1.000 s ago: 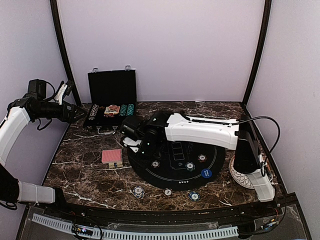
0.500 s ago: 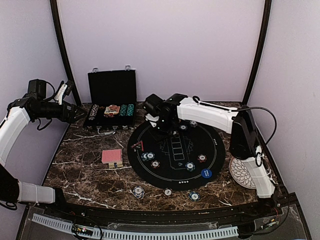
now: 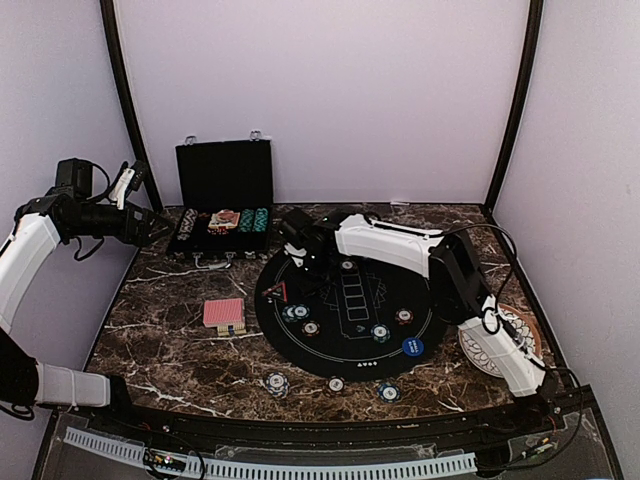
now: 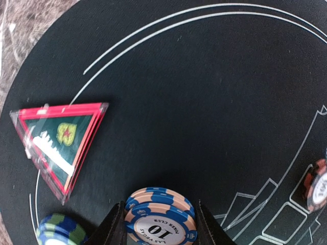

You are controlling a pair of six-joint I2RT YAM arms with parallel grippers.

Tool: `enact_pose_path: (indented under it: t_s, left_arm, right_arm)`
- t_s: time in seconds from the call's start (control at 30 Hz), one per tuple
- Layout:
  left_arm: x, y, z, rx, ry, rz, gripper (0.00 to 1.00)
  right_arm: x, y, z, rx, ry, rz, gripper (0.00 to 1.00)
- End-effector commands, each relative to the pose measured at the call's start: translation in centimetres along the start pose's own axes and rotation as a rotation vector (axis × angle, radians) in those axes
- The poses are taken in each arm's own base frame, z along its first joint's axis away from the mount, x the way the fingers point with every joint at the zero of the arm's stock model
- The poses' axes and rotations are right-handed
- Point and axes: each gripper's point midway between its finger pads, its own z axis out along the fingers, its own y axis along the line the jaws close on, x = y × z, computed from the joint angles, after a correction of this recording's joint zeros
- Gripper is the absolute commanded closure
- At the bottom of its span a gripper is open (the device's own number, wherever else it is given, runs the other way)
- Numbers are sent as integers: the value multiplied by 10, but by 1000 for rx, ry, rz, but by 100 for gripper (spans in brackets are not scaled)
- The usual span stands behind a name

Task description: Distribute texas hold em gaming equipment

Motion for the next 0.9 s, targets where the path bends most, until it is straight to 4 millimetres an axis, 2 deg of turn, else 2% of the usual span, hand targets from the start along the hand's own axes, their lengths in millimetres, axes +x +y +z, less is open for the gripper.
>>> enact_pose_path:
  t_s: [0.0,0.13,0.23,0.33,0.47,0.53,0.6,0.7,0.77,0.87]
  left_arm:
    - [-4,-5,-7,3,-14,21,1]
    - [-3,-4,-6,1,-13,22,1]
    - [-2,-4,-5,3,-10,19,1]
    - [-2,-3,-5,4,-11,16,1]
    - [-3,-3,-5,4,-12,14,1]
    - [-4,-3,-6,1,-14,16,1]
    - [-4,-4,-7,0,-16,17,1]
    - [-4,-4,-7,0,-15,18,1]
    - [-3,-5,-7,2,-13,17,1]
    - [-2,-6,-8,4,-14,20,1]
  right_arm:
    - [-26,-3,2,-21,-82,42,74]
    - [-22,-3,10,-17,-66,38,51]
    - [-26,-6,4,-4,-80,40,36]
    - [-40,-9,-19,-3,-132,46,33]
    - [-59,-6,-63,-30,-216,65,33]
    - [-60,2,-84,-46,-244,57,32]
    - [-57,15,-105,-52,-269,23,29]
    - [-40,46,-130,-70,-281,-49,23]
    - [-20,73,-138,-97,-263,-110,19]
    - [21,121,-137,-157,-195,-214,14]
